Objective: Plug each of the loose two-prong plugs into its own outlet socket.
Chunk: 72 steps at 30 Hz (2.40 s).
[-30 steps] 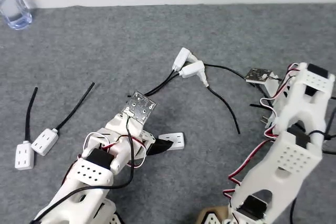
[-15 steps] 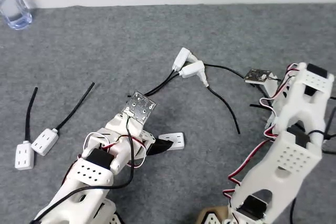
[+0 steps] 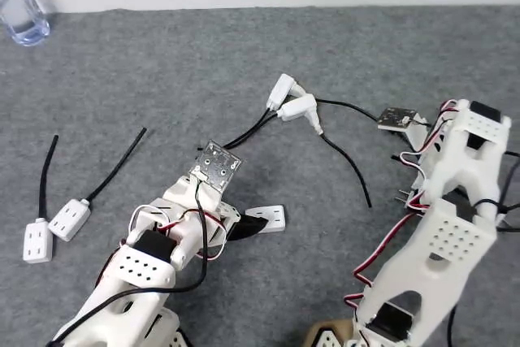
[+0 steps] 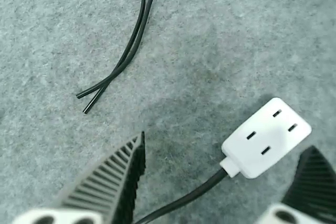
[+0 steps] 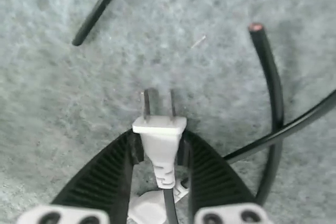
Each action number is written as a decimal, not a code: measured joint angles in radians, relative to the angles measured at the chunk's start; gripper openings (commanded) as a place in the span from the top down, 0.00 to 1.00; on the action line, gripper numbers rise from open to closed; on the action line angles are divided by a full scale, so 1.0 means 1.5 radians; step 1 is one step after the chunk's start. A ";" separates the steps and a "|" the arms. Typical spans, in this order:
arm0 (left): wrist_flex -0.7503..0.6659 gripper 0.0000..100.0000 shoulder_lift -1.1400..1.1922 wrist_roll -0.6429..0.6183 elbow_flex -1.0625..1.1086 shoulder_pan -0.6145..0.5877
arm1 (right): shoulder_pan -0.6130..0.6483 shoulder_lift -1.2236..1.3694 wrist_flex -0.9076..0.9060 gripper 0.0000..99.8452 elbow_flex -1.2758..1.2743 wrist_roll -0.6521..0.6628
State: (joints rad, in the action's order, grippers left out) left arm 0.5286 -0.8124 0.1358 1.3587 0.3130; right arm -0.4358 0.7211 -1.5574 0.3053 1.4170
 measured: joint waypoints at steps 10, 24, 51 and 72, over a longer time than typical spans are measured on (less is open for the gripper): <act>0.000 0.58 0.000 0.000 0.000 0.004 | 0.007 -0.006 0.001 0.99 0.002 0.000; -0.014 0.58 0.000 -0.061 0.000 0.100 | 0.161 -0.139 -0.128 0.99 -0.014 -0.050; -0.069 0.58 -0.001 -0.481 -0.042 0.069 | 0.334 -0.571 -0.129 0.99 -0.356 -0.289; -0.076 0.58 0.000 -0.483 -0.024 0.206 | 0.436 -0.661 -0.129 0.99 -0.378 -0.327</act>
State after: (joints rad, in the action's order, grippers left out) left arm 0.4150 -0.8124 -0.5884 1.3234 0.6214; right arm 0.2179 -0.2700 -1.7507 -0.2624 0.9260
